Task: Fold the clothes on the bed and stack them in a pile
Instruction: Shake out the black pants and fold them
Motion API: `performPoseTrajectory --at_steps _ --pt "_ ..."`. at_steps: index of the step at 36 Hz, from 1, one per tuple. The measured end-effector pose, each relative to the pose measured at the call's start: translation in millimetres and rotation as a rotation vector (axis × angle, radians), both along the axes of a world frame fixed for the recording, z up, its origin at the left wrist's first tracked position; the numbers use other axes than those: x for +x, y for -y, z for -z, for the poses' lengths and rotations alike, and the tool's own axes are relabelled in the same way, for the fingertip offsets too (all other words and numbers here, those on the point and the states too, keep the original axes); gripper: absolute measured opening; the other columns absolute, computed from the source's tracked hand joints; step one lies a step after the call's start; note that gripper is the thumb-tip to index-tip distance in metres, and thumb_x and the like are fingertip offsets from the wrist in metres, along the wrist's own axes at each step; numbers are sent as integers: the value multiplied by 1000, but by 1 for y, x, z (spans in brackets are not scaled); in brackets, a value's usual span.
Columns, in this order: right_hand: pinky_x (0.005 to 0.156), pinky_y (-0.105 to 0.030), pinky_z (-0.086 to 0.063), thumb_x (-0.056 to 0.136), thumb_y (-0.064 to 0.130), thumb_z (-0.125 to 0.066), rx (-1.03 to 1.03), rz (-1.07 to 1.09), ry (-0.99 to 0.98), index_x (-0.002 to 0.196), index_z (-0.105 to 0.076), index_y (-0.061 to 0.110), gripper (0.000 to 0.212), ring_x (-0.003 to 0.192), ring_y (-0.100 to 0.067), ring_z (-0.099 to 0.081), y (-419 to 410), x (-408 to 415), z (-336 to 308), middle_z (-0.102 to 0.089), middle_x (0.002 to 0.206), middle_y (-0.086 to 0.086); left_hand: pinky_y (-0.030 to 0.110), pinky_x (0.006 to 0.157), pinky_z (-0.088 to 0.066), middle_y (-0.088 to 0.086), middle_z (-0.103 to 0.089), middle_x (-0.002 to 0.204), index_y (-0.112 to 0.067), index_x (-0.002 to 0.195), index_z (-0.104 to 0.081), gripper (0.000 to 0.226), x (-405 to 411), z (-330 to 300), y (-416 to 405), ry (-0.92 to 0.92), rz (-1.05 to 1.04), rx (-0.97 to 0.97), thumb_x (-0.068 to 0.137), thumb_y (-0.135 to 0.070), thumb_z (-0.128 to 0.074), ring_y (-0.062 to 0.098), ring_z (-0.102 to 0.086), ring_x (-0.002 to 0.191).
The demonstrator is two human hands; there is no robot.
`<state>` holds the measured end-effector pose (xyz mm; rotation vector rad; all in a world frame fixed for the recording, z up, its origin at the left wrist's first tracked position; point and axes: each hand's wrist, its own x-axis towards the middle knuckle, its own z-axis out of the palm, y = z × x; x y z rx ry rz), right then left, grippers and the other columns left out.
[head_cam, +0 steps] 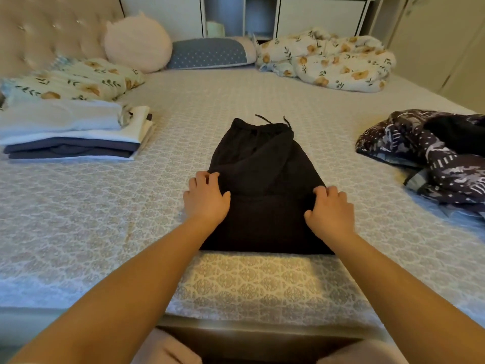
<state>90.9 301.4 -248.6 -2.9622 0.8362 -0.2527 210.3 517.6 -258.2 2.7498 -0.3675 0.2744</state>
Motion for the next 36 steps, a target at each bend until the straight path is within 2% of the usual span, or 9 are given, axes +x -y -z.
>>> performPoseTrajectory --at_steps 3,8,15,20,25,27,30,33,36 --pt "92 -38 -37 89 35 -53 -27 -142 61 133 -42 17 49 121 -28 -40 -7 31 -1 -42 133 -8 44 102 -35 8 -35 142 -19 140 -39 53 23 -10 25 15 36 -6 96 -47 -43 28 -32 130" --pt "102 -39 -34 93 38 -49 97 -224 96 140 -38 20 52 132 -26 -32 -13 91 0 -37 144 -6 43 101 -36 7 -37 145 -19 140 -42 51 74 -15 55 -98 31 -7 98 -49 -37 26 -34 132" --pt "114 -40 -20 97 52 -34 159 -225 42 147 -30 24 58 144 -23 -15 2 163 23 -23 156 -4 46 97 -42 11 -42 138 -14 137 -43 59 139 5 84 -243 -70 53 93 -52 -49 30 -42 125" --pt "117 -40 -12 95 57 -30 166 -253 -15 148 -26 29 60 146 -20 -11 10 187 47 -19 158 1 40 89 -45 3 -56 121 -22 121 -55 32 168 15 103 -133 -39 -3 95 -41 -51 24 -55 110" --pt "116 -44 -16 94 57 -34 191 -264 18 147 -29 28 61 145 -22 -15 16 194 42 -22 157 -1 29 75 -39 -1 -60 112 -24 115 -58 26 195 5 101 -247 -80 -371 93 -37 -54 20 -58 99" --pt "115 -48 -18 92 60 -36 209 -266 38 147 -28 30 63 144 -25 -15 15 195 38 -21 157 -2 24 65 -37 -1 -60 102 -27 101 -58 12 208 -5 93 -244 -121 -515 92 -33 -54 12 -56 79" --pt "113 -58 -11 87 68 -35 256 -286 5 148 -23 36 70 146 -27 -5 12 194 34 -14 158 0 25 54 -33 -3 -57 87 -27 94 -55 6 220 -12 77 -149 -166 -461 93 -31 -52 9 -48 66" --pt "111 -63 0 86 72 -33 234 -323 -131 149 -16 37 74 146 -27 5 11 189 35 -7 160 1 32 69 -40 5 -58 109 -24 115 -56 21 215 -10 68 -200 -149 -189 95 -29 -52 21 -55 87" --pt "111 -63 3 88 69 -34 193 -324 -194 151 -9 36 75 146 -28 8 9 184 32 -1 160 0 40 89 -41 9 -41 137 -22 137 -41 43 195 -13 79 -133 -64 -69 95 -23 -49 28 -48 116"
